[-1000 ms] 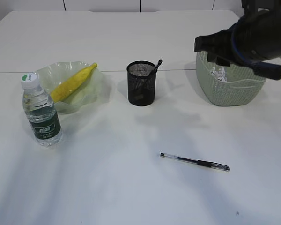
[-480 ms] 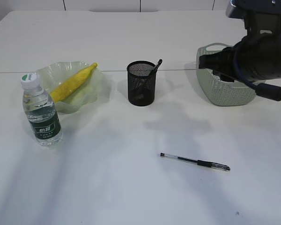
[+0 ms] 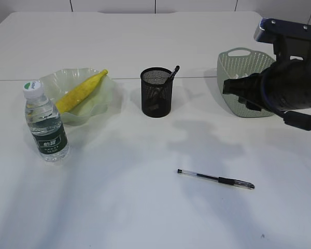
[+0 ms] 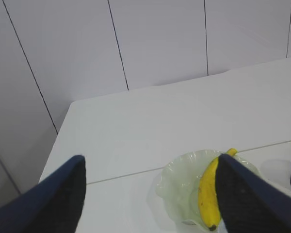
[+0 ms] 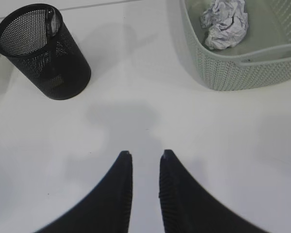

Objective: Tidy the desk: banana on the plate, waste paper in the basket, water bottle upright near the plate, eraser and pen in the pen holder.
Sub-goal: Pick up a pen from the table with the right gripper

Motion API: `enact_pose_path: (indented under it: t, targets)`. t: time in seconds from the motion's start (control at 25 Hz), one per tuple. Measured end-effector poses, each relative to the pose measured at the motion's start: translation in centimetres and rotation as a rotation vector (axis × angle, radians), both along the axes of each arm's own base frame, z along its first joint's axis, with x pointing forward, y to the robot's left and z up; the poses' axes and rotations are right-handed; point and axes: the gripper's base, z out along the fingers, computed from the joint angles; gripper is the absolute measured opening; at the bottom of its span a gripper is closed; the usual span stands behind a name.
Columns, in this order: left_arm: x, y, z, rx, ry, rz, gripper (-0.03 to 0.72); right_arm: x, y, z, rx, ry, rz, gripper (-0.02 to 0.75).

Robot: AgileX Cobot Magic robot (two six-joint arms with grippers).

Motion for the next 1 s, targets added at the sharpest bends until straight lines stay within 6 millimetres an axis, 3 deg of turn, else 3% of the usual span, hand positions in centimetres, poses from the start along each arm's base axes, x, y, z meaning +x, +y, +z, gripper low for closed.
enact_pose_path:
  t: [0.56, 1.0]
  targets:
    - [0.0, 0.0, 0.2, -0.001, -0.025, -0.003, 0.591, -0.1, -0.1, -0.2, 0.135, 0.032, -0.130, 0.147]
    - [0.0, 0.0, 0.2, -0.001, -0.027, -0.003, 0.591, -1.2, -0.6, -1.2, 0.221, 0.190, -0.326, 0.147]
